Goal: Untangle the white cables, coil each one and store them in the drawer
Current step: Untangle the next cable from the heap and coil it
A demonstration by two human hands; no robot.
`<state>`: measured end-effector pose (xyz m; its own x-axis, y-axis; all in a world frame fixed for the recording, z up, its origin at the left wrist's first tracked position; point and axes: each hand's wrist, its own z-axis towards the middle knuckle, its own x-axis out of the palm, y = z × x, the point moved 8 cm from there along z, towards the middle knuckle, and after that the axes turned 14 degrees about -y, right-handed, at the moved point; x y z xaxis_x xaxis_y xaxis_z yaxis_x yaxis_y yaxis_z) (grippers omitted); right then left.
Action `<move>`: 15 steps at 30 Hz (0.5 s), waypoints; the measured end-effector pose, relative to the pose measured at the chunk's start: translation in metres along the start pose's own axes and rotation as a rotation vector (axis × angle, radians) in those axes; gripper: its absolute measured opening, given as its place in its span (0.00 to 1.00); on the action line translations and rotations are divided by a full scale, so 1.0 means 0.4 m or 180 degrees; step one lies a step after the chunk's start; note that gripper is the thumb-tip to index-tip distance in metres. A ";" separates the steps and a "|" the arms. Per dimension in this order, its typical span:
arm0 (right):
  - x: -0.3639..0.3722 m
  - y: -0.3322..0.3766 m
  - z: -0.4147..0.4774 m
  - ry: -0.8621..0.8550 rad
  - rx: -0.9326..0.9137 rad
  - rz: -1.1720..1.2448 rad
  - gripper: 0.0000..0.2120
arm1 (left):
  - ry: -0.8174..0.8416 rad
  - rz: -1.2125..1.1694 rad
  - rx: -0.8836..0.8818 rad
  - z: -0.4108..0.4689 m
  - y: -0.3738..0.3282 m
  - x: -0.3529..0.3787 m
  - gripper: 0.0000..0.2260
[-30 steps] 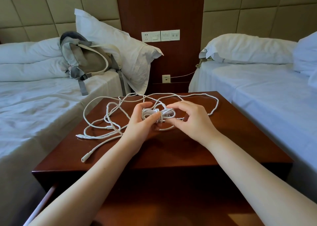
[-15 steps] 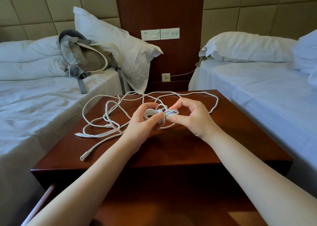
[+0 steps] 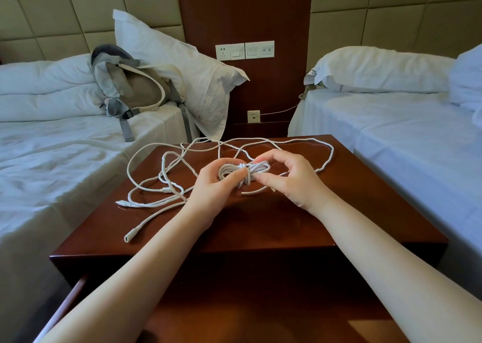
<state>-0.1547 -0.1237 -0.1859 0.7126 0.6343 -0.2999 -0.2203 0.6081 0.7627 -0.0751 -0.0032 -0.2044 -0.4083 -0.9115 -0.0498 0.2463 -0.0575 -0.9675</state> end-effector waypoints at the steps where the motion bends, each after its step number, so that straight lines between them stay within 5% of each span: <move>1: -0.001 -0.001 0.000 -0.0017 -0.0005 -0.0036 0.07 | -0.0043 0.0001 0.0027 0.001 -0.001 -0.003 0.06; 15: -0.006 -0.009 0.002 -0.0165 -0.0299 -0.0435 0.15 | -0.0283 0.0178 0.0020 0.017 0.011 -0.013 0.04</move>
<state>-0.1552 -0.1277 -0.1874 0.7729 0.5187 -0.3654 -0.1786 0.7305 0.6592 -0.0659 -0.0014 -0.2069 -0.3141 -0.9459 -0.0811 0.2720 -0.0078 -0.9623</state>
